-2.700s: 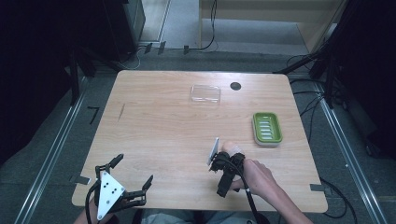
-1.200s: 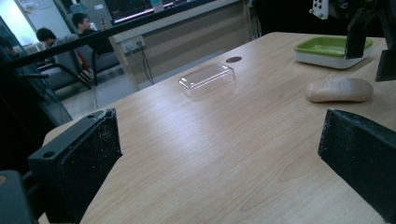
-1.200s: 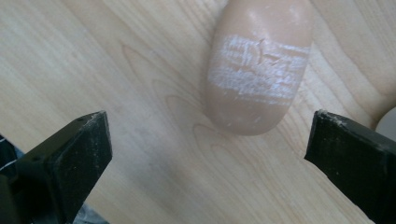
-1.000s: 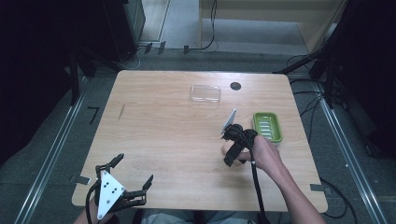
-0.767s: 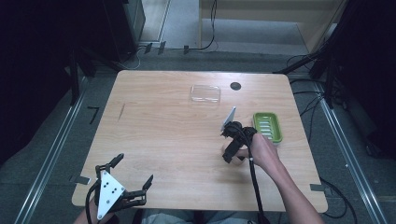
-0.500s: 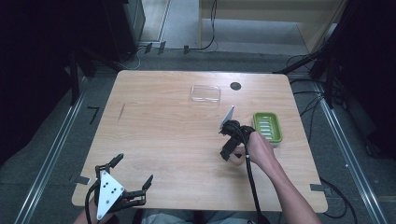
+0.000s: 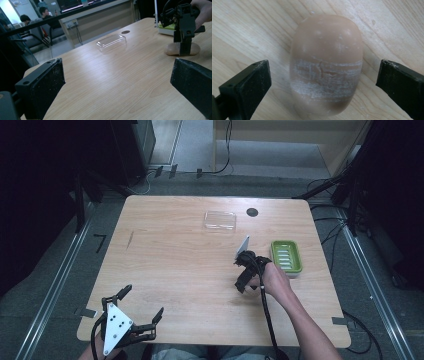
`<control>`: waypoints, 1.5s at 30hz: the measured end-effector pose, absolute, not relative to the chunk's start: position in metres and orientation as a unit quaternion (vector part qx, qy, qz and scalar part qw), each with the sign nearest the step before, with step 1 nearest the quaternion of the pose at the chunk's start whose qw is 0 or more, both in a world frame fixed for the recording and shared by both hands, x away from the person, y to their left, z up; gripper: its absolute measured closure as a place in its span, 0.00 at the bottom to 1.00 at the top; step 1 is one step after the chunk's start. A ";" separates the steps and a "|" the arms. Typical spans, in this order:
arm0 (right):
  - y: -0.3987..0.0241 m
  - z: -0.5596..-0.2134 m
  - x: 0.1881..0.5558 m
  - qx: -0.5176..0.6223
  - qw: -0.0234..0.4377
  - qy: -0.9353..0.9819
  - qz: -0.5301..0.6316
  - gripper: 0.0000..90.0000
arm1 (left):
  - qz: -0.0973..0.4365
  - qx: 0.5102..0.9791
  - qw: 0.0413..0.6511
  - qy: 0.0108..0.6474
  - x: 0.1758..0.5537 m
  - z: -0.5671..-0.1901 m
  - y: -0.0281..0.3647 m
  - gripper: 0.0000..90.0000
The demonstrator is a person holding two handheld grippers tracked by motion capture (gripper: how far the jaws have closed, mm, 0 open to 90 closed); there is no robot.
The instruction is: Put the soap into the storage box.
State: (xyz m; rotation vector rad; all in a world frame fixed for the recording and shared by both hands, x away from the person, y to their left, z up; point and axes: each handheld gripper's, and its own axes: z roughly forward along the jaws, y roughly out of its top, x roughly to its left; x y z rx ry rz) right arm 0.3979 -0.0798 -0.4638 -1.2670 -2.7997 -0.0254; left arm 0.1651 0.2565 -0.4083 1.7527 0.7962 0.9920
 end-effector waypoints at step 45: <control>-0.077 -0.459 0.393 -0.400 0.021 -0.916 -0.001 0.37 | 0.405 0.714 0.469 0.326 0.165 -0.408 0.257 0.00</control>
